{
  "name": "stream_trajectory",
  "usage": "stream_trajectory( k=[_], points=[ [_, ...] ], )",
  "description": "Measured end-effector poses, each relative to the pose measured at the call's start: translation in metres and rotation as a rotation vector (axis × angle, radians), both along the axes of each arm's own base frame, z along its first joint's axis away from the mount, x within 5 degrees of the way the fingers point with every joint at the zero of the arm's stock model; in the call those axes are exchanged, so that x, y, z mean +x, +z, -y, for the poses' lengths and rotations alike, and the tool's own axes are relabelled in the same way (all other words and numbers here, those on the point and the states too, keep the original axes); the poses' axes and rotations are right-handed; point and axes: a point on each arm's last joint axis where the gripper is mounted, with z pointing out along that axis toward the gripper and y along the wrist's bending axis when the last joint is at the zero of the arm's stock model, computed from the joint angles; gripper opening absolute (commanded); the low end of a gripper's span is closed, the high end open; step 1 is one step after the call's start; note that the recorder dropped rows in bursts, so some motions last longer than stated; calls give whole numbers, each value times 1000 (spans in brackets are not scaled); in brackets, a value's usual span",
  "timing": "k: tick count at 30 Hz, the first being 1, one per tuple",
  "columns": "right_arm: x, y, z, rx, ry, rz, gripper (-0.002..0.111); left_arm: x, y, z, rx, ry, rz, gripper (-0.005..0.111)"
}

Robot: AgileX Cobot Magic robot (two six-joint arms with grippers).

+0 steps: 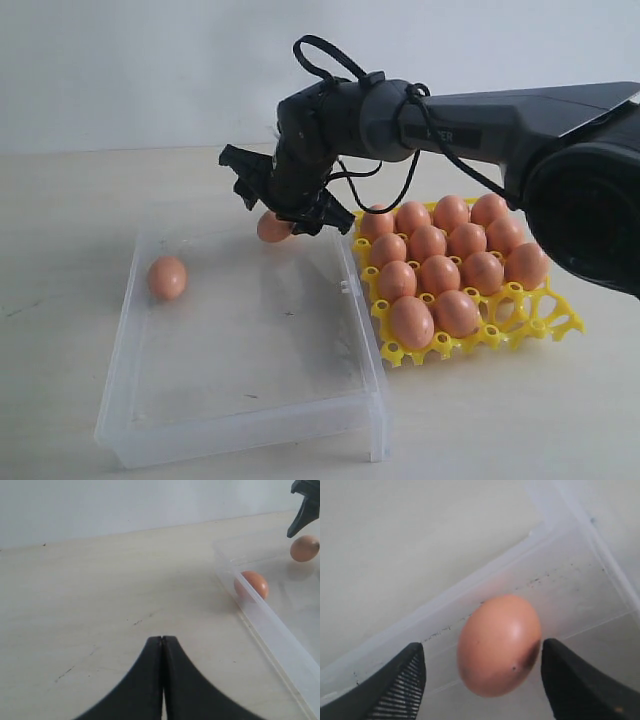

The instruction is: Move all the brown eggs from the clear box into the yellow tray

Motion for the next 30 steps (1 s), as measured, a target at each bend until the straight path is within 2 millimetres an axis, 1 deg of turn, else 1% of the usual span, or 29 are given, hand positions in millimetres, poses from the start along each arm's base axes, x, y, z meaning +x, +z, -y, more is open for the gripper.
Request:
stream_trajectory(
  k=[4,6,9,11,12,13,18,19,24,26,28,29,30],
  points=[
    [3,-3,2,-8,-2,1,64,0,0,0,0,0,0,0],
    [5,-9,4,-16,-5,-2,64,0,0,0,0,0,0,0],
    [5,-9,4,-20,-1,1,63,0,0,0,0,0,0,0],
    [5,-11,4,-21,0,1,60,0,0,0,0,0,0,0],
    [6,-11,4,-19,3,8,55,0,0,0,0,0,0,0],
    [6,-12,4,-21,4,9,48,0,0,0,0,0,0,0],
    [7,-12,3,-14,6,20,4,0,0,0,0,0,0,0],
    [7,-12,3,-12,5,19,0,0,0,0,0,0,0,0],
    [6,-11,2,-17,51,20,0,0,0,0,0,0,0,0],
    [5,-3,1,-21,88,38,0,0,0,0,0,0,0,0],
    [4,17,1,-32,155,96,0,0,0,0,0,0,0,0],
    [1,34,1,-52,221,146,0,0,0,0,0,0,0,0],
    [-2,43,1,-71,270,178,0,0,0,0,0,0,0,0]
  ],
)
